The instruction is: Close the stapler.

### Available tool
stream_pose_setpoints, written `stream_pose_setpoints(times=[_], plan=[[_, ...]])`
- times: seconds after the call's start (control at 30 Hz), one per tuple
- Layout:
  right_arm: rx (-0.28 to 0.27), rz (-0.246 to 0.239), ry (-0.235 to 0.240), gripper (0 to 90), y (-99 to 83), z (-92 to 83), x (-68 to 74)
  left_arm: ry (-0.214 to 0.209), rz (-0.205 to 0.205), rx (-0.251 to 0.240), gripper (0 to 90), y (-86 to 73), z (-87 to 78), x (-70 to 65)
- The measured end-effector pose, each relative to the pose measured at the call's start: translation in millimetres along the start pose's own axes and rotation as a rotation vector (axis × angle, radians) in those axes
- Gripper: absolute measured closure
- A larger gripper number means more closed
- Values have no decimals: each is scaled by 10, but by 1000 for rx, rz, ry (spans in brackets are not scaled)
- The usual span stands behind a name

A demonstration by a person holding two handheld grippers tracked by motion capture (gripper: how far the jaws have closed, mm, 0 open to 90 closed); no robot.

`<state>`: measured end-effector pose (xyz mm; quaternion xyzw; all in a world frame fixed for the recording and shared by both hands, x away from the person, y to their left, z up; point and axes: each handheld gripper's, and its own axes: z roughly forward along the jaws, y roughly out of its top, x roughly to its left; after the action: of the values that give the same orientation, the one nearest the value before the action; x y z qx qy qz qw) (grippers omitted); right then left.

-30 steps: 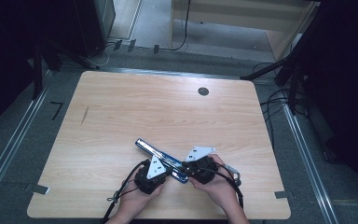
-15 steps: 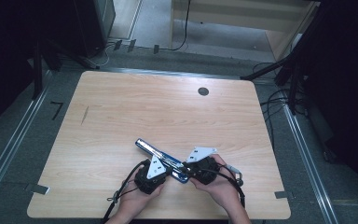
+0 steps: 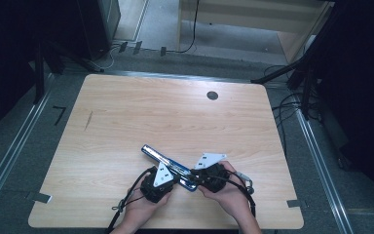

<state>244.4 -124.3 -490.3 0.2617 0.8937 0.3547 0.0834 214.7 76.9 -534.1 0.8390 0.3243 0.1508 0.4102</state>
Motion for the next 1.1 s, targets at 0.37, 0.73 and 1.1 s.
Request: stream_pose_setpoints(times=[0.37,0.73,1.1], plan=[[15,10,-11,799,-5,30,10,0,0,0,900,0,0,0],[22,2,-20,799,0,50,23,0,0,0,900,0,0,1],[15,12,-31,798,7,69,36,0,0,1,900,0,0,0]])
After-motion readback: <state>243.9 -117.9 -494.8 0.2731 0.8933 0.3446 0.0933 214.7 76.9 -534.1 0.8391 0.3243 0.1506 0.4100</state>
